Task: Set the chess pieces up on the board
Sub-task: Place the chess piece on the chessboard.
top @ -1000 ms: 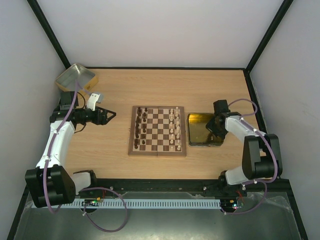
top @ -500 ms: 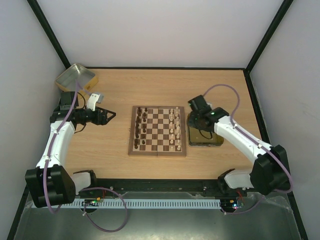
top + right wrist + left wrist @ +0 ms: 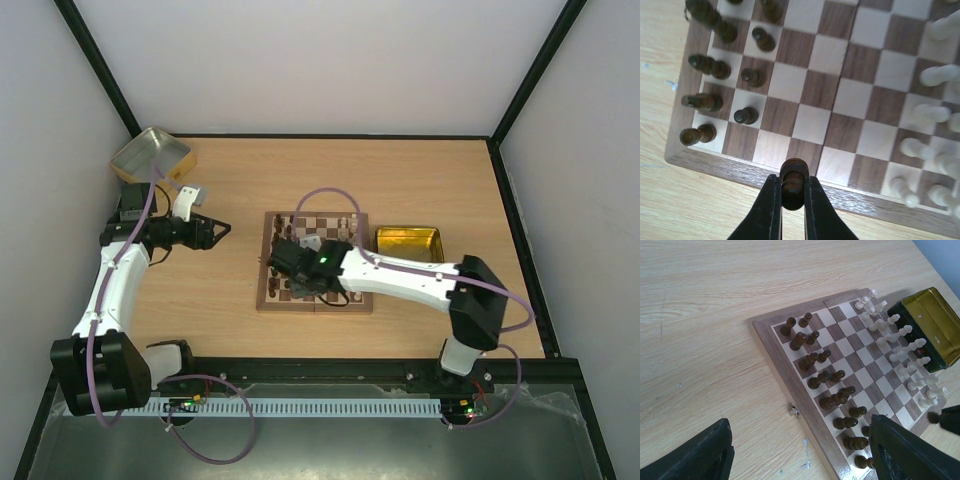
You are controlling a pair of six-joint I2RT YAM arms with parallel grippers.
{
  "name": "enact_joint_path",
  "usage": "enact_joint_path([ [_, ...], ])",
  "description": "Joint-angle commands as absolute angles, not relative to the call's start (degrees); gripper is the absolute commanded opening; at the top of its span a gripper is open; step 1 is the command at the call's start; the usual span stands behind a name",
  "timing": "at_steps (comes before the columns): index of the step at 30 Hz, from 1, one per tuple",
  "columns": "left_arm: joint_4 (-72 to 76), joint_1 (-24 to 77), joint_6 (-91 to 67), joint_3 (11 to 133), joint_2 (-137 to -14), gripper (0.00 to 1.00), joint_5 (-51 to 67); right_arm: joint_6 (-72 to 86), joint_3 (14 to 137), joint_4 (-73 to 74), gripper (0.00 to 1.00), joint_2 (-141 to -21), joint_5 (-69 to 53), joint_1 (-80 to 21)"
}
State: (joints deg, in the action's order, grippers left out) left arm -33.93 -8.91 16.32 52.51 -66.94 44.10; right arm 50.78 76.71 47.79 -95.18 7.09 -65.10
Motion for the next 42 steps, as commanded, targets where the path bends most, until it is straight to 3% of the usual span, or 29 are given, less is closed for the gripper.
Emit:
enact_joint_path([
  [1, -33.83, -9.21, 16.48, 51.94, -65.83, 0.74, 44.38, 51.48, 80.46, 49.91, 0.02, -99.86, 7.15, -66.83],
  [11, -33.87, -9.27, 16.63, 51.95, -65.30, 0.74, 44.55, 50.38, 84.85, 48.01, 0.02, -108.20, 4.00, -69.15],
  [42, -34.27, -9.43, 16.96, 52.03, -65.13, 0.74, 45.40, 48.46, 88.48, 47.86, 0.02, -115.20, 4.88, -69.35],
])
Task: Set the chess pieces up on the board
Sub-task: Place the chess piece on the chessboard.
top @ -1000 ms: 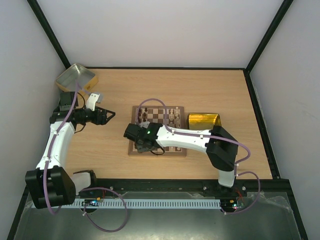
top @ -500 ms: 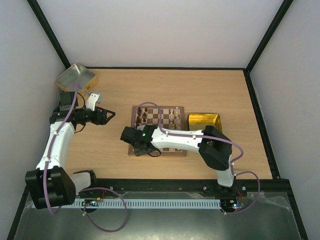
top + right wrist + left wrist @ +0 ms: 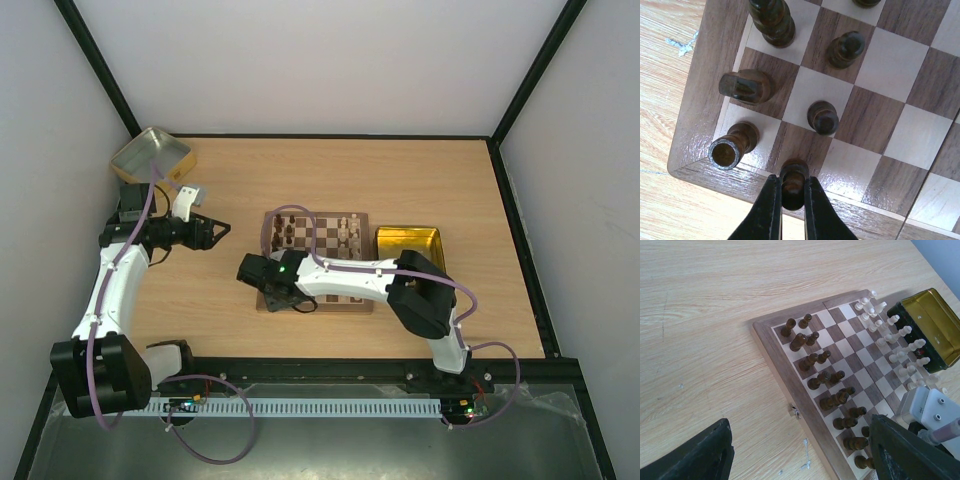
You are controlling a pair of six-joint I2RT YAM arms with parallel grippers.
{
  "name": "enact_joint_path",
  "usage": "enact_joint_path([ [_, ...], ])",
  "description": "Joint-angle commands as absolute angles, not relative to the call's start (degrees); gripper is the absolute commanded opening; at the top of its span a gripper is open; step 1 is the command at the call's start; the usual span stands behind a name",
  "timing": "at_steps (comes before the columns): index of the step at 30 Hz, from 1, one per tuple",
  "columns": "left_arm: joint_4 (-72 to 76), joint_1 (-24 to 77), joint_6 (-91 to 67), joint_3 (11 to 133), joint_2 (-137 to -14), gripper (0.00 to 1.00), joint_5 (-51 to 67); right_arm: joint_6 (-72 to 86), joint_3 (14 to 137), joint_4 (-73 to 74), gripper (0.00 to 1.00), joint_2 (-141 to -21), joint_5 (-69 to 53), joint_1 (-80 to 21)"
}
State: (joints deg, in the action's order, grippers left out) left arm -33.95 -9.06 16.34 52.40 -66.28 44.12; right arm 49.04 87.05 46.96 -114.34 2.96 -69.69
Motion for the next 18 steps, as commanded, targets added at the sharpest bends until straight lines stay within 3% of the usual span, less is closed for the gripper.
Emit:
enact_joint_path([
  [1, -34.30, -9.48, 16.96, 52.03, -65.10, 0.74, 45.43, 48.43, 88.58, 47.82, 0.02, -115.26, 4.92, -69.27],
  [10, -34.26, -9.49, 17.05, 52.03, -65.28, 0.74, 45.35, 48.03, 88.57, 46.84, 0.05, -115.82, 4.16, -68.92],
  [18, -34.18, -9.46, 17.10, 52.03, -65.62, 0.74, 45.33, 47.64, 88.60, 46.23, 0.17, -115.94, 3.35, -68.73],
])
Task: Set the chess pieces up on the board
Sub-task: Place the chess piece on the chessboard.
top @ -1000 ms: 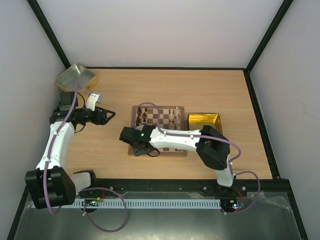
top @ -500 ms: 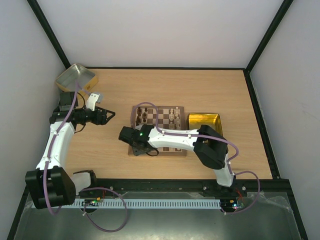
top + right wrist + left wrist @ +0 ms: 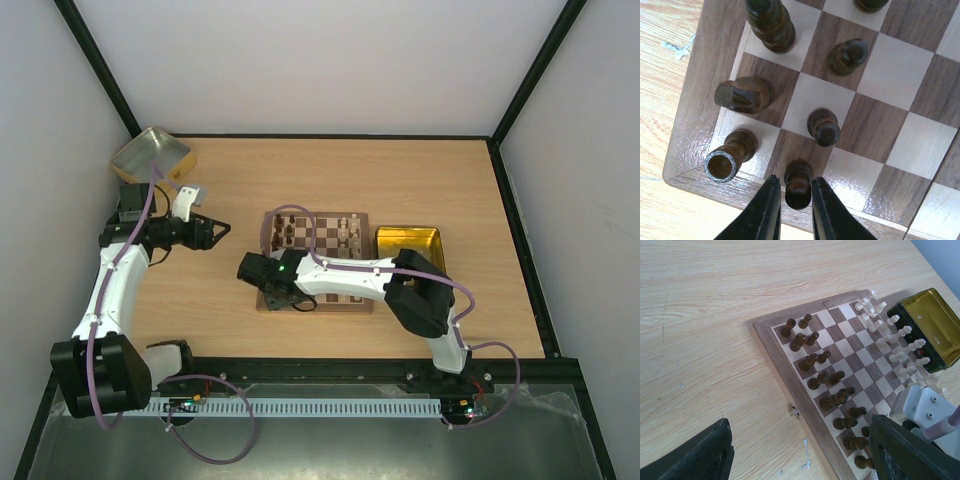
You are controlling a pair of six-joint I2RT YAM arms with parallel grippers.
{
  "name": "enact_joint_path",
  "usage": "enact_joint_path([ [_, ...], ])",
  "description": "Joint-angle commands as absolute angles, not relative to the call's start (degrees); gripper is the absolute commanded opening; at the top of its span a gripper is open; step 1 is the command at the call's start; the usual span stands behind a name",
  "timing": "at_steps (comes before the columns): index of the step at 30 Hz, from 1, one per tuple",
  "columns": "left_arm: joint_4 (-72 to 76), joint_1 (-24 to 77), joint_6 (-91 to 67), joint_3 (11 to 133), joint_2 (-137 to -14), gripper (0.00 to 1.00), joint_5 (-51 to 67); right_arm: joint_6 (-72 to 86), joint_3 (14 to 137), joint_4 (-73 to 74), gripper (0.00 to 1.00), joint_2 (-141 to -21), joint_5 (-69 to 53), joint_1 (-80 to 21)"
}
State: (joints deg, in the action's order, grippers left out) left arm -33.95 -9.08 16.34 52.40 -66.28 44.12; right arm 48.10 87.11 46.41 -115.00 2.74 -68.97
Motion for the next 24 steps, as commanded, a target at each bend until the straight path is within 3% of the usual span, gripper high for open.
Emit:
enact_joint_path([
  [1, -34.19, -9.49, 17.13, 52.03, -65.65, 0.74, 45.34, 47.64, 88.62, 46.11, 0.19, -115.89, 3.31, -68.73],
  [24, -33.96, -9.48, 17.09, 51.94, -65.82, 0.74, 44.91, 49.89, 87.41, 45.87, 0.22, -109.99, 5.53, -68.73],
])
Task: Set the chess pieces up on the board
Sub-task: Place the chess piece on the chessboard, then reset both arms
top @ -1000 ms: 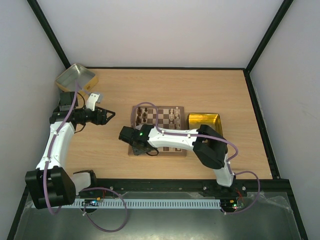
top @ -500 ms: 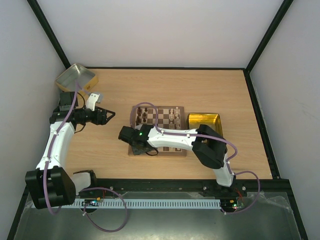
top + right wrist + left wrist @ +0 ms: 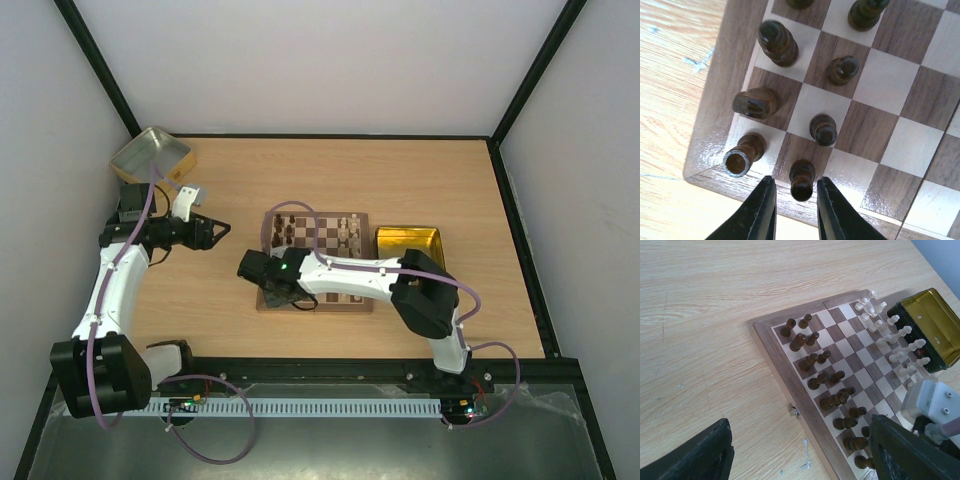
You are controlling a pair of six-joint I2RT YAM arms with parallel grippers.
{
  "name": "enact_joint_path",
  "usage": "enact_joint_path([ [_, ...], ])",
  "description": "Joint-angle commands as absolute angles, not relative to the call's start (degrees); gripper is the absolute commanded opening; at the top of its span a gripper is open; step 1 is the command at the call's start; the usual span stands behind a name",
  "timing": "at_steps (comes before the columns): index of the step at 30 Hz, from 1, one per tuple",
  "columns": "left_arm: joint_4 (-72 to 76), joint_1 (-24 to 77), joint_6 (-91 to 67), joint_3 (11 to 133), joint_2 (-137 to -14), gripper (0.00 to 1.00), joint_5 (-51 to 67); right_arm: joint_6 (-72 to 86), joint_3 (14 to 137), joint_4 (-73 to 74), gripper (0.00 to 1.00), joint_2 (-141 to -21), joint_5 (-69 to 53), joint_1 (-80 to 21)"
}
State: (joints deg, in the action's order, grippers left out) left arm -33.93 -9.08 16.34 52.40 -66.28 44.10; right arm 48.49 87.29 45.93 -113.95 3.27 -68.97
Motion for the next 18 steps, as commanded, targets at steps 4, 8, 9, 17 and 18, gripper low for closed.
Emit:
enact_joint_path([
  [4, -34.17, -9.49, 17.06, 52.14, -66.14, 0.74, 44.82, 49.92, 87.50, 45.55, 0.27, -108.47, 5.78, -68.73],
  [8, -34.14, -9.41, 17.18, 51.99, -65.60, 0.74, 44.65, 50.10, 87.65, 46.92, 0.29, -105.97, 8.53, -68.73],
  [9, -34.23, -9.46, 17.26, 51.99, -65.49, 0.74, 44.76, 50.10, 87.47, 47.24, 0.30, -104.93, 9.58, -68.73],
  [17, -39.77, -7.56, 20.82, 56.18, -65.72, 0.96, 44.11, 50.05, 83.22, 51.10, 0.64, -94.47, 18.80, -68.17],
  [18, -41.08, -6.73, 21.44, 56.94, -65.53, 0.99, 43.44, 50.02, 82.03, 51.21, 0.64, -92.69, 19.41, -67.97],
])
